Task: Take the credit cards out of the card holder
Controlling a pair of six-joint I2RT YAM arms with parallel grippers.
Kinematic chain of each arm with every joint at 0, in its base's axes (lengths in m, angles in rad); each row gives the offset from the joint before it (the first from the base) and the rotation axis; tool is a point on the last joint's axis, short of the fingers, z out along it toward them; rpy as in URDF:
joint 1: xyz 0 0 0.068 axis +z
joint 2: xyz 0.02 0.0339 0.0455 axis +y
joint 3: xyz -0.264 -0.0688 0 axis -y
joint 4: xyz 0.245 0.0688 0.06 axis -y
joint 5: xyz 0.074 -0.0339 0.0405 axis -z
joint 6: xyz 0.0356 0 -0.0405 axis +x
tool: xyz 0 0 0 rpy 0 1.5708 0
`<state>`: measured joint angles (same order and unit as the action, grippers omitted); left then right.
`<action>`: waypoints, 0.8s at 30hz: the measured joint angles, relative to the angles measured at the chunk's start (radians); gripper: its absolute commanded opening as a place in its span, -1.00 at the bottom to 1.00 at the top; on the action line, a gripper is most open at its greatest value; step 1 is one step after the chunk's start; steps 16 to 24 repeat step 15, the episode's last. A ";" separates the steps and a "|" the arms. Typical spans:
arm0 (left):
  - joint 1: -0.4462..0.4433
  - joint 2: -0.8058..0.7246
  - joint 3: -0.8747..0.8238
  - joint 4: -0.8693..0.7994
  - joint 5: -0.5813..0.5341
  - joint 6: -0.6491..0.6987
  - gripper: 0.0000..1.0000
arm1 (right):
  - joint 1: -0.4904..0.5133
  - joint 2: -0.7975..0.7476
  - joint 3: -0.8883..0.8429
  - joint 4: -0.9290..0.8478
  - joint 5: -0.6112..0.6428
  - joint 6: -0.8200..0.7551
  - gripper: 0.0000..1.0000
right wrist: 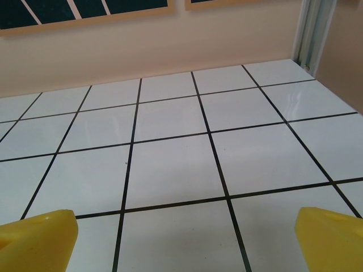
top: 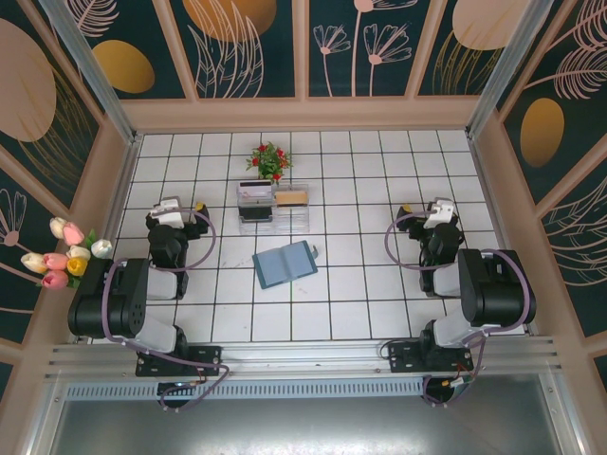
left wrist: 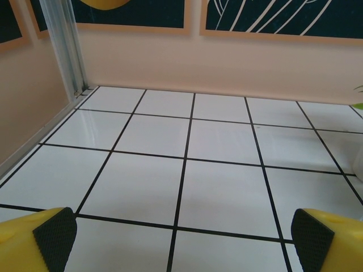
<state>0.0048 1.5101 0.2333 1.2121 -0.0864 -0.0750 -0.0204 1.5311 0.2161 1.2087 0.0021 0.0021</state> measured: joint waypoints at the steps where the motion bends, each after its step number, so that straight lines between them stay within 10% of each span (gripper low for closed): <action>1: 0.000 0.000 0.000 0.003 0.000 0.000 0.97 | 0.000 0.000 0.000 0.000 0.000 0.000 0.98; 24: 0.000 0.008 0.000 0.018 0.001 0.000 0.98 | 0.000 0.000 0.000 0.000 0.000 0.001 0.98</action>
